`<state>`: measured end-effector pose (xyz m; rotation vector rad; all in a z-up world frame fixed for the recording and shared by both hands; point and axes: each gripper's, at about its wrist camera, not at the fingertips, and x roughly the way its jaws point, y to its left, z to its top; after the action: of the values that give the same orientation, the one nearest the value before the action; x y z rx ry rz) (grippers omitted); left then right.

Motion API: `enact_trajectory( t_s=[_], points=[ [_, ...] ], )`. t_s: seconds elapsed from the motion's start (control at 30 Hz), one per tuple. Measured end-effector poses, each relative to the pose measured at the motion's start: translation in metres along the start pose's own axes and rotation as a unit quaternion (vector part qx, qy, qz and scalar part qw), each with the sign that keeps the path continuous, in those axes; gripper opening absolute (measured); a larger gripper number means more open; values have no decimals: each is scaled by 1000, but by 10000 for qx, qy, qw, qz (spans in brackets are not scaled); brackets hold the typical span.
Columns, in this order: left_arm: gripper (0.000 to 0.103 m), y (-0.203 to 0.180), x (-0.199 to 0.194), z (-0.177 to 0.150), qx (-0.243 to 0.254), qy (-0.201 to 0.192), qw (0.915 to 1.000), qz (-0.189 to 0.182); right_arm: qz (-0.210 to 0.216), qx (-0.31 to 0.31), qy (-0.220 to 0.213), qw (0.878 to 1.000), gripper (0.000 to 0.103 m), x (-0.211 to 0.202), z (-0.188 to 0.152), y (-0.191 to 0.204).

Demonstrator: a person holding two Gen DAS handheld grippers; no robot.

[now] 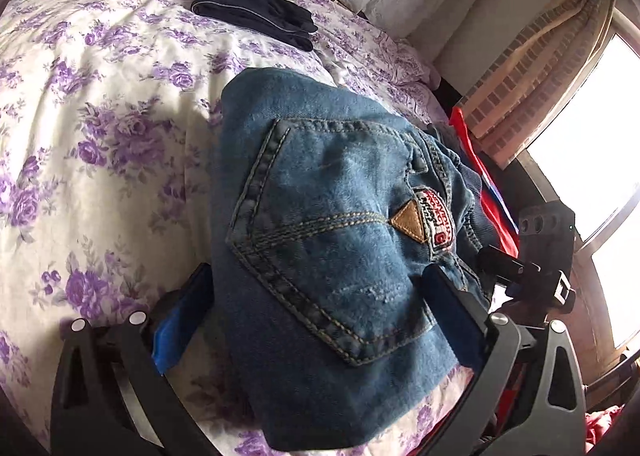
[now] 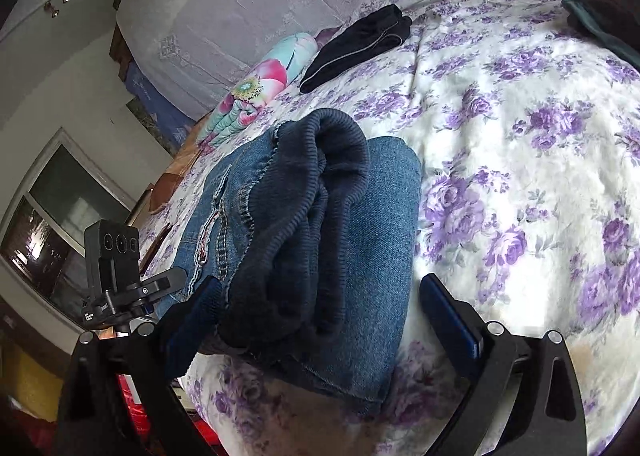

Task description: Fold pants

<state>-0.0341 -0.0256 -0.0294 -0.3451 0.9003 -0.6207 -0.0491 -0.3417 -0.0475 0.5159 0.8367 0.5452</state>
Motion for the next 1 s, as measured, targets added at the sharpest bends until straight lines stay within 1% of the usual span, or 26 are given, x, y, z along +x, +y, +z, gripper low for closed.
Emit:
enact_trajectory(
  t_s=[0.07,0.1,0.17,0.2,0.27,0.33,0.37,0.4,0.47,0.5,0.53,0.57,0.6,0.63,0.67,0.7,0.73,0.77,0.8,0.87,0.9,0.93,0.97,1.0],
  points=[
    [99,-3,6,4,28,-80,9999,117,-1,-41,33,10000,99,8,6,1],
    [99,-6,8,4,79,-134,9996,250,-35,-107,-15,9999,99,13,7,1],
    [99,-16,7,1,299,-302,9971,625,-261,-293,-75,9992,99,18,6,8],
    [99,-21,4,-1,420,-434,9949,809,-361,-376,-96,9986,99,19,6,12],
    [99,-34,-1,-8,684,-723,9878,1198,-550,-411,-247,9973,99,14,3,15],
    [99,-46,-9,-13,971,-986,9778,1573,-932,-518,-624,9923,99,0,-3,26],
    [99,-54,-14,-14,1163,-1101,9709,1779,-1119,-700,-868,9875,99,-8,-6,33],
    [99,-60,-19,-14,1352,-1216,9633,1974,-1370,-978,-1146,9791,99,-16,-10,45],
    [99,-68,-33,-13,1574,-1549,9461,2370,-1884,-1621,-1566,9559,99,-27,-15,68],
    [99,-67,-40,-10,1541,-1682,9420,2461,-2088,-1894,-1597,9461,99,-27,-17,76],
    [99,-64,-45,-6,1416,-1736,9420,2497,-2252,-2082,-1480,9402,99,-21,-16,80],
    [99,-58,-46,-2,1287,-1690,9445,2507,-2362,-2151,-1245,9394,99,-10,-15,78],
    [99,-51,-44,0,1165,-1599,9467,2542,-2382,-2063,-982,9439,99,2,-15,71],
    [99,-43,-37,1,1080,-1473,9465,2659,-2180,-1821,-822,9553,99,11,-13,59],
    [99,-39,-29,-1,1102,-1429,9458,2699,-1847,-1415,-686,9701,99,11,-9,47],
    [99,-35,-24,-7,1109,-1490,9438,2734,-1543,-1067,-638,9802,99,7,-6,36],
    [99,-35,-25,-9,1034,-1509,9445,2728,-1320,-850,-548,9861,100,7,-5,27],
    [99,-38,-26,-9,1089,-1564,9408,2804,-1209,-764,-509,9884,100,10,-7,24],
    [99,-43,-24,-12,1215,-1581,9350,2934,-1176,-739,-520,9889,100,10,-9,24],
    [99,-50,-22,-16,1386,-1688,9227,3177,-1273,-833,-583,9866,100,10,-12,28],
    [99,-53,-21,-18,1450,-1720,9181,3263,-1297,-861,-611,9859,99,9,-13,29],
    [99,-55,-21,-18,1490,-1744,9154,3309,-1287,-859,-616,9860,99,9,-14,28],
    [99,-55,-22,-19,1495,-1751,9151,3309,-1256,-834,-604,9867,99,9,-14,29],
    [99,-55,-21,-19,1471,-1736,9171,3274,-1204,-803,-591,9877,99,9,-15,28]
  ],
)
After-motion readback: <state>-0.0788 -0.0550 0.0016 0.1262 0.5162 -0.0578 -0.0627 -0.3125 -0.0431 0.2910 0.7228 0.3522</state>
